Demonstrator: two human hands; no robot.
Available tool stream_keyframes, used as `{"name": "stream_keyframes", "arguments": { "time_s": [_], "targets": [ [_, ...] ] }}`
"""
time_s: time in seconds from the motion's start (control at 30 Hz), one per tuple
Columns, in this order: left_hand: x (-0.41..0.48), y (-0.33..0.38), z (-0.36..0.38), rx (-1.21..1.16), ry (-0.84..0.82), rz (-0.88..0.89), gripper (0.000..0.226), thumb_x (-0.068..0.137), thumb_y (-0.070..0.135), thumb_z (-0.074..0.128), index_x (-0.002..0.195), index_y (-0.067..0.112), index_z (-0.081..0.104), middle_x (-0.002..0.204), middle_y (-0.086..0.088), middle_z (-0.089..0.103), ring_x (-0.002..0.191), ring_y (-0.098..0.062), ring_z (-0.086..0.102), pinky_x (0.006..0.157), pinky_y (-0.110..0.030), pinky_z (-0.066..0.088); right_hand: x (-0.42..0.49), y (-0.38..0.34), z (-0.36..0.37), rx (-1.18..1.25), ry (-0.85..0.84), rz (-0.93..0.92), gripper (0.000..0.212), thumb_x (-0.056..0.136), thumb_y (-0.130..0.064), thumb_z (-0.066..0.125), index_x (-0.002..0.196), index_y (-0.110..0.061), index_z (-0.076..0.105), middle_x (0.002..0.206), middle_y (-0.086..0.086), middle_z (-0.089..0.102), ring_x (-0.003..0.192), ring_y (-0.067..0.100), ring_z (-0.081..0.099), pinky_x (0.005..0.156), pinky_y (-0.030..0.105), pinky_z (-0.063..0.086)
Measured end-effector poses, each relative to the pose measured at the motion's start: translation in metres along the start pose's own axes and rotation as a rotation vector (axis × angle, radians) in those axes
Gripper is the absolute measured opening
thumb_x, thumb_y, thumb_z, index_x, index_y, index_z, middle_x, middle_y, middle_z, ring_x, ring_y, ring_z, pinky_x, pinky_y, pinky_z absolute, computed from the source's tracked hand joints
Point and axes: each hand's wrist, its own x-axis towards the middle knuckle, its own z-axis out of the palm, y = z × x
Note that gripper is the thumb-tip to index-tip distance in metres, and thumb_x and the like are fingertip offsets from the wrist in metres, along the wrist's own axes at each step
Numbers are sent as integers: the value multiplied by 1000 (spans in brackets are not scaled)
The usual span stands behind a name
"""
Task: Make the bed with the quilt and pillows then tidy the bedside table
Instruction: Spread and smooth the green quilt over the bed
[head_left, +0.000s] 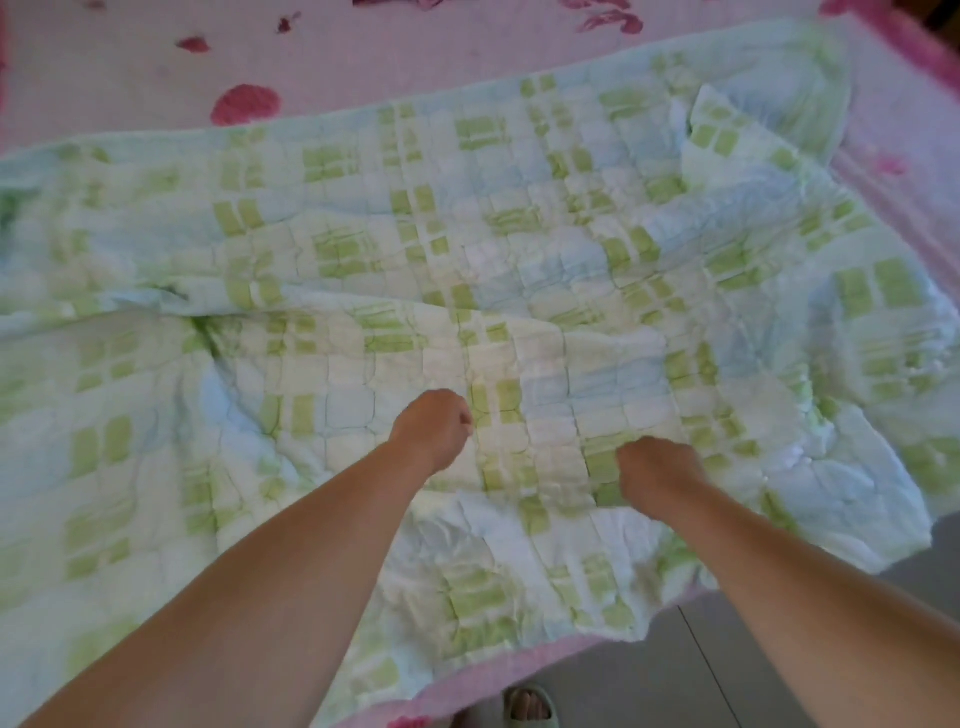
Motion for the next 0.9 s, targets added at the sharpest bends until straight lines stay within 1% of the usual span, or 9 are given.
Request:
{"name": "stream_keyframes", "arguments": {
  "time_s": [0.13,0.2,0.27,0.4,0.57,0.63,0.73,0.83,0.9],
  "targets": [
    [41,-10,-43,-21,55,-16,18,93,14,58,82,9,71,90,-12,71,89,-28,67,74,-32,52,41,-14,-56,87,123,-60,27,93,-10,38,116,-15,51,114,7,57,103,27,59,73,31,40],
    [60,-16,-59,-37,76,-25,16,93,17,60,100,9,71,108,-12,69,104,-27,64,85,-33,50,65,-22,-79,116,170,-56,29,93,-10,39,120,-17,50,117,7,57,104,27,59,75,33,42],
    [78,-22,-72,-47,89,-34,29,92,21,62,118,9,66,122,-9,63,115,-25,58,95,-34,47,88,-31,-95,166,207,-58,33,94,-12,39,126,-19,46,121,6,53,106,27,59,79,35,44],
    [115,-38,-82,-14,128,-7,35,91,26,63,122,11,61,125,-5,54,117,-25,54,98,-35,43,134,-37,-117,230,270,-64,41,95,-17,45,135,-21,36,135,6,37,113,27,55,80,37,46],
    [161,-58,-89,-55,280,-33,37,95,27,57,129,13,55,130,0,50,117,-20,52,96,-35,44,198,-18,-155,218,275,-7,78,88,-35,64,148,-26,15,149,6,18,124,25,48,86,37,47],
    [175,-64,-95,-56,313,-69,41,95,24,57,134,14,49,135,3,44,116,-18,53,95,-35,45,225,-10,-167,158,251,55,95,84,-44,68,151,-26,3,145,11,25,120,27,50,84,36,47],
    [203,-67,-102,70,249,-143,69,92,23,61,149,21,23,139,-2,35,112,-22,55,86,-36,49,272,1,-182,92,207,111,112,80,-53,67,150,-27,-17,125,8,55,104,22,60,71,31,43],
    [232,-62,-103,158,141,-246,101,88,30,66,150,37,-13,109,-5,57,91,-21,61,70,-33,49,302,3,-186,110,191,98,109,80,-60,63,151,-29,-14,122,3,60,106,21,61,71,30,41],
    [250,-57,-100,128,127,-272,107,87,29,68,146,42,-20,88,-2,57,76,-19,58,64,-31,45,315,0,-185,129,162,65,102,81,-63,60,152,-31,-6,132,3,54,117,22,56,83,33,44]
  ]
}}
